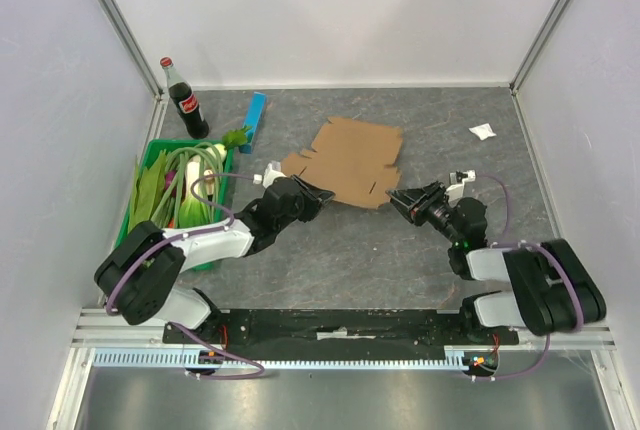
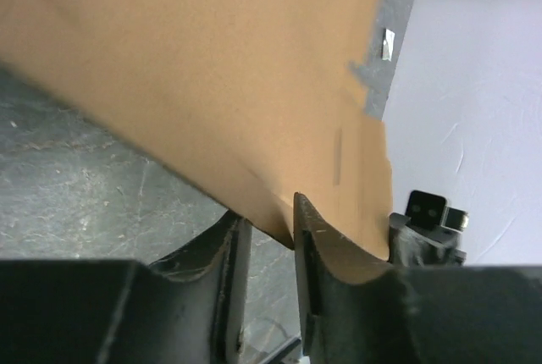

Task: Fold the paper box

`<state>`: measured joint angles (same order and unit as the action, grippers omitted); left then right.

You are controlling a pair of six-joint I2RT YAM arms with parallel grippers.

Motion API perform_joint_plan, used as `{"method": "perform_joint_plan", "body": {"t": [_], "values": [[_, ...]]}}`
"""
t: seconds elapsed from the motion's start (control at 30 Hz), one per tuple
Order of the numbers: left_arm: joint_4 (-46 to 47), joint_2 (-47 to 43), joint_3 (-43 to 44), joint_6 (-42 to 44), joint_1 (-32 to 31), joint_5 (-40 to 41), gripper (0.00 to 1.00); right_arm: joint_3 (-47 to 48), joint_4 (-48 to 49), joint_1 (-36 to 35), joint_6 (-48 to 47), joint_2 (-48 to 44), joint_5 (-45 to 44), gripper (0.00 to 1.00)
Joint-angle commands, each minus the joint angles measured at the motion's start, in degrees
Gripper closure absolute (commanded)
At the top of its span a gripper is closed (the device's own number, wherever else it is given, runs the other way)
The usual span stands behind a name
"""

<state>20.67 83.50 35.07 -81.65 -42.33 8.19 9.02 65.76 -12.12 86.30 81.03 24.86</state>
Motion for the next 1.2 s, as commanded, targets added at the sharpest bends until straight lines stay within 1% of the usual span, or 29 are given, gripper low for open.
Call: {"method": "perform_joint_plan", "body": {"t": [0.0, 0.03, 0.1, 0.13, 0.17, 0.2, 0.23, 0.27, 0.3, 0.33, 0.37, 0.43, 0.47, 0.5, 0.57, 0.6, 0.63, 0.67, 0.7, 0.73, 0.77, 0.8, 0.83, 0.87, 0.9, 0.93, 0.97, 1.07, 1.17], "values": [[-3.4, -4.8, 1.8, 11.8, 0.8, 5.0, 0.73, 1.8, -13.4, -0.3, -12.3, -9.1, 0.9, 0.51], [-3.7, -6.5, 1.8, 15.3, 1.0, 4.9, 0.79, 3.0, -23.8, -0.2, -16.0, -10.9, 1.7, 0.42], [-7.2, -8.7, 2.9, 19.5, 1.1, 4.9, 0.82, 10.5, -39.8, -0.3, -26.7, -16.2, 1.2, 0.33], [-8.6, -9.7, 3.5, 25.3, 1.2, 4.7, 0.87, 13.1, -54.4, -0.4, -36.6, -18.2, -3.6, 0.3], [-10.3, -11.7, 4.6, 28.3, 1.6, 3.5, 0.88, 17.7, -60.0, -1.1, -41.1, -22.3, -6.3, 0.26], [-16.0, -12.6, 7.3, 31.2, 2.1, 2.5, 0.89, 20.4, -65.1, -1.8, -45.3, -23.9, -9.6, 0.22], [-18.6, -13.5, 8.8, 37.2, 2.5, 1.8, 0.9, 23.3, -74.6, -2.8, -53.9, -24.9, -12.9, 0.21], [-22.4, -15.0, 10.4, 40.1, 3.3, 1.1, 0.92, 29.2, -78.0, -5.2, -57.7, -25.0, -17.5, 0.19], [-28.6, -15.8, 13.7, 42.9, 3.7, -0.1, 0.94, 32.4, -81.0, -6.5, -61.7, -23.8, -19.1, 0.19], [-32.0, -16.4, 15.1, 47.7, 3.9, -0.2, 0.96, 35.7, -86.3, -7.6, -64.6, -22.2, -20.4, 0.19], [-34.1, -17.1, 16.1, 50.3, 4.3, -0.7, 0.96, 42.0, -88.3, -9.6, -68.9, -18.4, -23.0, 0.2], [-39.5, -19.7, 17.7, 56.5, 5.0, -3.5, 0.97, 46.8, -88.4, -11.7, -73.4, -15.6, -21.0, 0.21], [-40.7, -20.7, 17.9, 58.2, 5.7, -4.5, 0.97, 50.7, -87.6, -14.2, -79.6, -13.3, -19.5, 0.2], [-41.7, -22.8, 17.8, 59.9, 6.1, -7.9, 0.97, 52.8, -87.0, -15.0, -82.6, -12.3, -14.3, 0.21], [-44.8, -24.4, 18.3, 63.9, 7.0, -12.9, 0.97, 57.5, -82.4, -16.7, -89.0, -10.5, -8.5, 0.2], [-45.8, -25.1, 18.8, 64.9, 7.2, -14.7, 0.97, 59.6, -81.9, -17.1, -96.2, -9.5, -0.1, 0.18], [-46.5, -26.4, 18.9, 66.9, 7.3, -16.0, 0.98, 62.1, -82.8, -17.1, -99.6, -8.4, 4.0, 0.18], [-47.7, -26.9, 19.1, 67.6, 7.3, -17.1, 0.98, 67.6, -84.1, -17.1, -102.9, -5.8, 8.0, 0.18], [-48.2, -27.5, 19.3, 68.2, 7.4, -19.1, 0.98, 70.1, -85.0, -17.1, -108.9, -4.2, 10.6, 0.18], [-48.6, -28.6, 19.5, 69.1, 7.3, -19.8, 0.98, 72.8, -88.0, -17.1, -111.4, -2.7, 14.3, 0.19], [-49.4, -29.1, 19.4, 69.4, 7.3, -20.8, 0.98, 79.7, -91.2, -17.1, -114.0, 1.5, 15.9, 0.19], [-50.0, -29.4, 19.8, 69.7, 7.3, -21.2, 0.98, 83.7, -94.7, -17.1, -115.9, 3.8, 17.3, 0.21], [-50.4, -29.9, 19.9, 70.6, 7.3, -21.6, 0.98, 87.6, -102.2, -17.1, -119.1, 6.4, 19.6, 0.22], [-51.0, -31.0, 20.0, 70.9, 7.3, -22.6, 0.98, 95.1, -106.0, -17.1, -120.7, 11.2, 21.1, 0.23], [-51.1, -31.5, 19.9, 71.4, 7.3, -22.8, 0.98, 98.4, -109.1, -17.2, -121.5, 13.3, 22.5, 0.26], [-51.2, -31.9, 19.9, 72.1, 7.3, -23.0, 0.98, 101.1, -115.2, -17.5, -124.3, 15.4, 23.6, 0.27], [-51.3, -32.5, 19.8, 72.2, 7.5, -23.5, 0.98, 105.2, -117.2, -17.9, -124.9, 18.3, 24.4, 0.27], [-51.4, -32.9, 19.9, 73.4, 7.4, -24.3, 0.98, 109.1, -121.6, -18.5, -126.3, 21.8, 26.7, 0.28], [-51.8, -32.3, 20.0, 74.3, 7.4, -25.1, 0.98, 111.0, -126.7, -18.8, -128.7, 24.0, 30.4, 0.32]]}}
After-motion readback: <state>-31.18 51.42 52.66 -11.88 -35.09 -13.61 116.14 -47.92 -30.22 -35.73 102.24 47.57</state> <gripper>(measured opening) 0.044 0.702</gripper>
